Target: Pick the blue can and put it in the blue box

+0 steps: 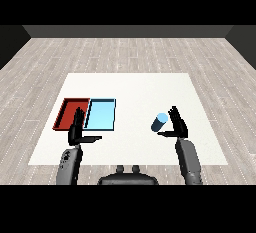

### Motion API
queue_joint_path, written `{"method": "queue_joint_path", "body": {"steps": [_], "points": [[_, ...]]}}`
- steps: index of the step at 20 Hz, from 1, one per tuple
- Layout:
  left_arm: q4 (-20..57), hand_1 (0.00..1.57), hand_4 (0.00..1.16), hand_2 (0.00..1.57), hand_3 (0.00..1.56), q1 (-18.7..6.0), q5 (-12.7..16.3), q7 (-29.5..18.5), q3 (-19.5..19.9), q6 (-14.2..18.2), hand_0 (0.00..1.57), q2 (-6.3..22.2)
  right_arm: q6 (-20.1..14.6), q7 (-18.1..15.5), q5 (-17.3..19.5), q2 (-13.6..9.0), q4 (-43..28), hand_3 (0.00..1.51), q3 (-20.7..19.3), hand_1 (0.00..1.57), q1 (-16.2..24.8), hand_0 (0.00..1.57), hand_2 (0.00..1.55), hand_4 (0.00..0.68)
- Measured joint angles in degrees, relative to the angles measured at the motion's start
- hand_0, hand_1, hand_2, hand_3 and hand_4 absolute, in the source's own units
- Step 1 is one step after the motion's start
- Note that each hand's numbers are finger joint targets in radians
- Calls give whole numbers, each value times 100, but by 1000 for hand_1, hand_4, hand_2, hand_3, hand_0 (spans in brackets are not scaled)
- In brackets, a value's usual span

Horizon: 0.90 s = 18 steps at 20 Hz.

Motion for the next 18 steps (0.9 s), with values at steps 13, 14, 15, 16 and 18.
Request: {"method": "queue_joint_path", "body": {"steps": [13,14,15,16,18], "points": [[-163,0,0,0,0,63,-150,44,-70,135,0,-41,-156,-71,-87,42,1124,0,-112,0,-642,0,0,0],[-161,0,0,0,0,74,-176,9,-90,153,0,-57,-132,-109,-99,23,1237,0,-121,0,-684,0,0,0],[-129,0,0,0,0,49,-194,-7,-77,177,0,-57,-150,-169,-84,51,1380,0,-111,0,-733,0,0,0],[-32,0,0,0,0,-42,-262,-17,-89,248,0,-82,-56,-233,-117,-24,1598,0,-168,0,-855,0,0,0],[108,0,0,0,0,-40,-261,-162,-39,224,0,-48,-127,-227,-152,23,1666,0,-170,0,-920,0,0,0]]}}
